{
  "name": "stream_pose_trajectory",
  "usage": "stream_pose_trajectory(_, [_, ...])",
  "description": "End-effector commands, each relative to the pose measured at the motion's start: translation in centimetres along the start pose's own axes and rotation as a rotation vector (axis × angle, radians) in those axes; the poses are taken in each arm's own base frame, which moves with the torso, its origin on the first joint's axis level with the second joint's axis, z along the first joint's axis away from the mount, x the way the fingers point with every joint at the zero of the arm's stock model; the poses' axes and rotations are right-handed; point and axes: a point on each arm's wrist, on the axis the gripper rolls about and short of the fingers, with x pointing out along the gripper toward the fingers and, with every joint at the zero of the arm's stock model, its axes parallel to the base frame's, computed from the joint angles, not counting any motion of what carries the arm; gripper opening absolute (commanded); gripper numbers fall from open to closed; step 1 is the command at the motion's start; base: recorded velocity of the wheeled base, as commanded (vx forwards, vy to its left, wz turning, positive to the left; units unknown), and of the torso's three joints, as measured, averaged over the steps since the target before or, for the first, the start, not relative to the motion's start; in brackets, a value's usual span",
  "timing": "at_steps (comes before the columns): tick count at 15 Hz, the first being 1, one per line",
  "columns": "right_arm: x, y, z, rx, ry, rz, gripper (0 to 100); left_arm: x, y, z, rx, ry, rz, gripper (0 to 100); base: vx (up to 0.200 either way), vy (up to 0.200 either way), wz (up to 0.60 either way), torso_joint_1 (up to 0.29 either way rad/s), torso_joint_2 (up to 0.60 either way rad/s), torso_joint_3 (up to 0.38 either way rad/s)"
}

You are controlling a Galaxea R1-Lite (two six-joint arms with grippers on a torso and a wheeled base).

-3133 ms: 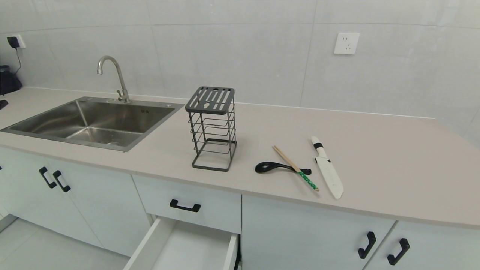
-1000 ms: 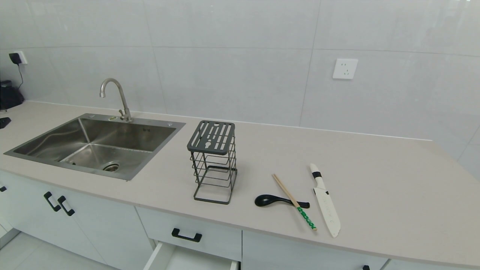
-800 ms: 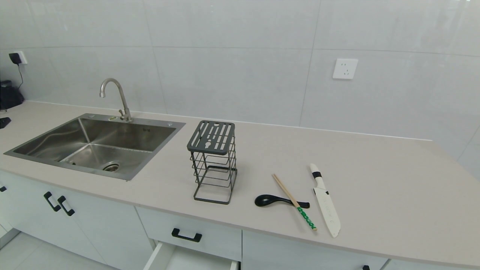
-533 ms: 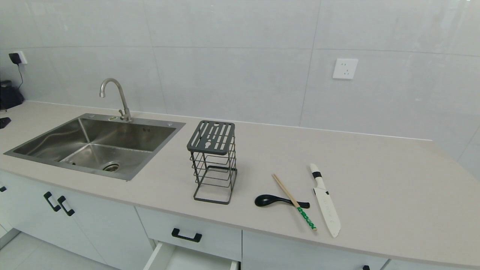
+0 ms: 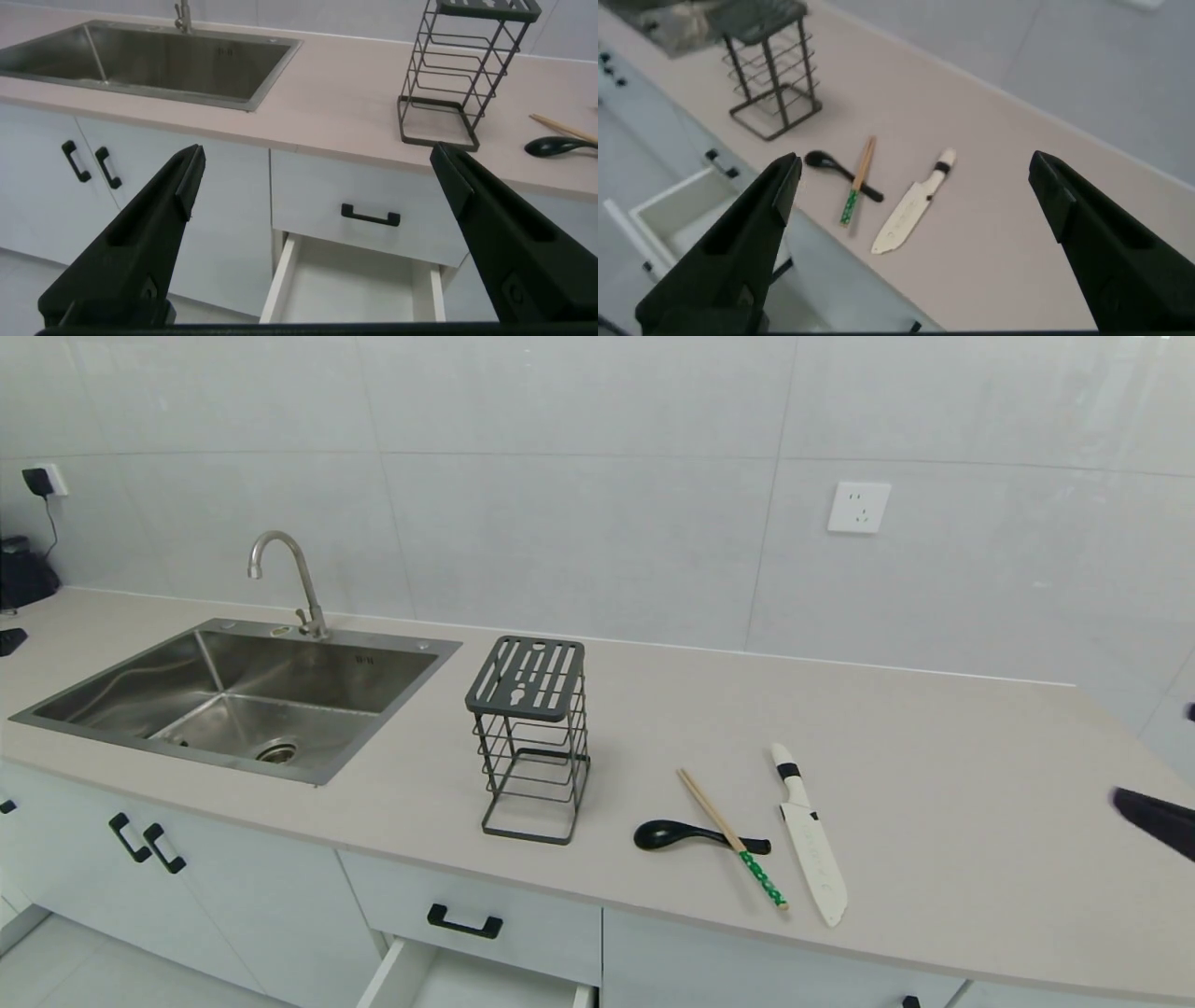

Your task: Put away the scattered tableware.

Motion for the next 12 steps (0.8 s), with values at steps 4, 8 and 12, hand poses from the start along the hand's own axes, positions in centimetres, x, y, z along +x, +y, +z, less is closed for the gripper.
stream_pose_trajectory(4, [17.7,3.1,-4.4,-0.064,0.453,0.244,100,0.0,0.0,0.0,0.000,0.002,0.000,100,0.000,0.000,0.00,0.000,0.00,0.000])
stream_pose_trajectory(8, [20.5,4.1,-7.3,-0.068,0.565,0.283,100,0.0,0.0,0.0,-0.001,0.002,0.000,100,0.000,0.000,0.00,0.000,0.00,0.000])
stream_pose_trajectory(12, [22.0,4.5,-10.1,-0.069,0.598,0.289,100,0.0,0.0,0.0,-0.001,0.002,0.000,100,0.000,0.000,0.00,0.000,0.00,0.000])
